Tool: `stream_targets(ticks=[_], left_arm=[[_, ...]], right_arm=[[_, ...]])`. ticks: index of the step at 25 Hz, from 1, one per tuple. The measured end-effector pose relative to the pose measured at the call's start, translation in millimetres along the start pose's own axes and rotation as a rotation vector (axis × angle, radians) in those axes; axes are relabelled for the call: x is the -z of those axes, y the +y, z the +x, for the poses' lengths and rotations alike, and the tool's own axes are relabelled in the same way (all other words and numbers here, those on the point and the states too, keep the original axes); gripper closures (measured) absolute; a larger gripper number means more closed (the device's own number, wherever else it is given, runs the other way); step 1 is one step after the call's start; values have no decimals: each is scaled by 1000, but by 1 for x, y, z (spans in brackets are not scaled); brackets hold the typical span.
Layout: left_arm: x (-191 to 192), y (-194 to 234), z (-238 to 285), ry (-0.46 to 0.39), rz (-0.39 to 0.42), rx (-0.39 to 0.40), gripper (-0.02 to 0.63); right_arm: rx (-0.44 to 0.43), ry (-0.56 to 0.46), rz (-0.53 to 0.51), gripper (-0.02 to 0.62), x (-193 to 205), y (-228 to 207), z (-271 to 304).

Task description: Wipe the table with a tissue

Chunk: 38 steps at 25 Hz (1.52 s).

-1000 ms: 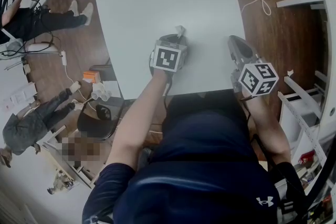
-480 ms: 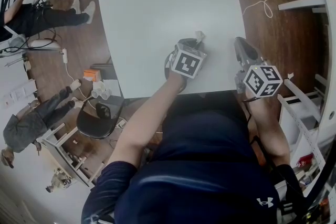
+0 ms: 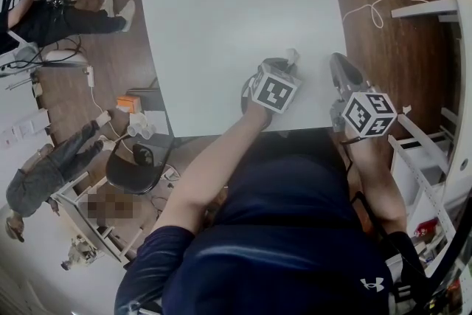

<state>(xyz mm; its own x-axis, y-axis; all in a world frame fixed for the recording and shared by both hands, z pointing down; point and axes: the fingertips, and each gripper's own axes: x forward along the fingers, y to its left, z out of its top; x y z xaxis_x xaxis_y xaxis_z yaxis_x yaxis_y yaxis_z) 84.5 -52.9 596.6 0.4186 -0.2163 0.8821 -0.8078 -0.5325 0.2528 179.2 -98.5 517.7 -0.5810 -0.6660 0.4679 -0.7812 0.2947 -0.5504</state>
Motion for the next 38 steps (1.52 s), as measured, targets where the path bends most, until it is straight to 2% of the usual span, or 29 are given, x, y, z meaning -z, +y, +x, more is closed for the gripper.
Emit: stream_targets(ticks=[2, 6, 10, 20, 26, 31, 38], left_arm=[[-1, -4, -8, -16, -26, 22, 589], [-6, -12, -41, -119, -96, 65, 589], [0, -7, -86, -225, -213, 102, 589], [49, 27, -177, -394, -344, 70, 588], [66, 46, -220, -502, -384, 67, 589], [73, 52, -246, -570, -385, 73, 589], [67, 54, -269, -625, -362, 79, 589]], right_arm=[[2, -4, -3, 584, -3, 1, 0], [-1, -8, -17, 583, -8, 4, 1], [-18, -4, -36, 584, -11, 21, 7], [-80, -20, -108, 583, -19, 92, 12], [-113, -92, -183, 584, -34, 148, 5], [-156, -148, -254, 584, -46, 196, -4], [-175, -225, -329, 584, -65, 231, -21]])
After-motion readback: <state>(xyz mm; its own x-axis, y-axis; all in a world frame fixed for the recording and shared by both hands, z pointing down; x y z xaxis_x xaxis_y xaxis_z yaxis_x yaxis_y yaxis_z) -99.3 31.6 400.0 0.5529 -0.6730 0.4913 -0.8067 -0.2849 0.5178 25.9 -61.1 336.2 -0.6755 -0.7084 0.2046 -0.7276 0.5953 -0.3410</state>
